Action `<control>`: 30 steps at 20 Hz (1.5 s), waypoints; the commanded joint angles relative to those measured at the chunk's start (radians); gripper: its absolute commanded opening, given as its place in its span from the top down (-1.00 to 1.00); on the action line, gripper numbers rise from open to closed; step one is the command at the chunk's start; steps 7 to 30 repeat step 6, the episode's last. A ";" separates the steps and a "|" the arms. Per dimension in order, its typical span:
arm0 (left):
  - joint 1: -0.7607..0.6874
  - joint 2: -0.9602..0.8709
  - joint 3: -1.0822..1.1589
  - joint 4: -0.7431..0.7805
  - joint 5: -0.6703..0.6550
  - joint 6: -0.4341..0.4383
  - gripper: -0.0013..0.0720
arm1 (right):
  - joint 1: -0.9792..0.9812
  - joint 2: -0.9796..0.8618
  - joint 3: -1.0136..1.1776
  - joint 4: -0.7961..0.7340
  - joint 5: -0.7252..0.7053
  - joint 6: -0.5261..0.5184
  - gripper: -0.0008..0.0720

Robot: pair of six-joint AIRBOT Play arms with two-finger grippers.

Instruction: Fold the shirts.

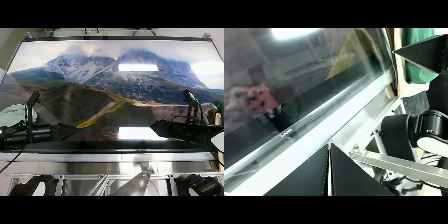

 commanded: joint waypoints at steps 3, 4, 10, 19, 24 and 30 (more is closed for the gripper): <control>-0.010 0.043 -0.011 0.001 0.006 -0.016 0.89 | 0.011 -0.002 -0.012 0.009 -0.017 -0.007 0.93; -0.010 0.043 -0.011 0.001 0.005 -0.016 0.89 | 0.011 -0.001 -0.012 0.009 -0.017 -0.007 0.93; -0.010 0.043 -0.011 0.002 0.002 -0.028 0.89 | 0.010 -0.002 -0.012 0.009 -0.017 -0.007 0.93; -0.010 0.043 -0.011 0.002 0.002 -0.028 0.89 | 0.010 -0.002 -0.012 0.009 -0.017 -0.007 0.93; -0.010 0.043 -0.011 0.002 0.002 -0.028 0.89 | 0.010 -0.002 -0.012 0.009 -0.017 -0.007 0.93; -0.010 0.043 -0.011 0.002 0.002 -0.028 0.89 | 0.010 -0.002 -0.012 0.009 -0.017 -0.007 0.93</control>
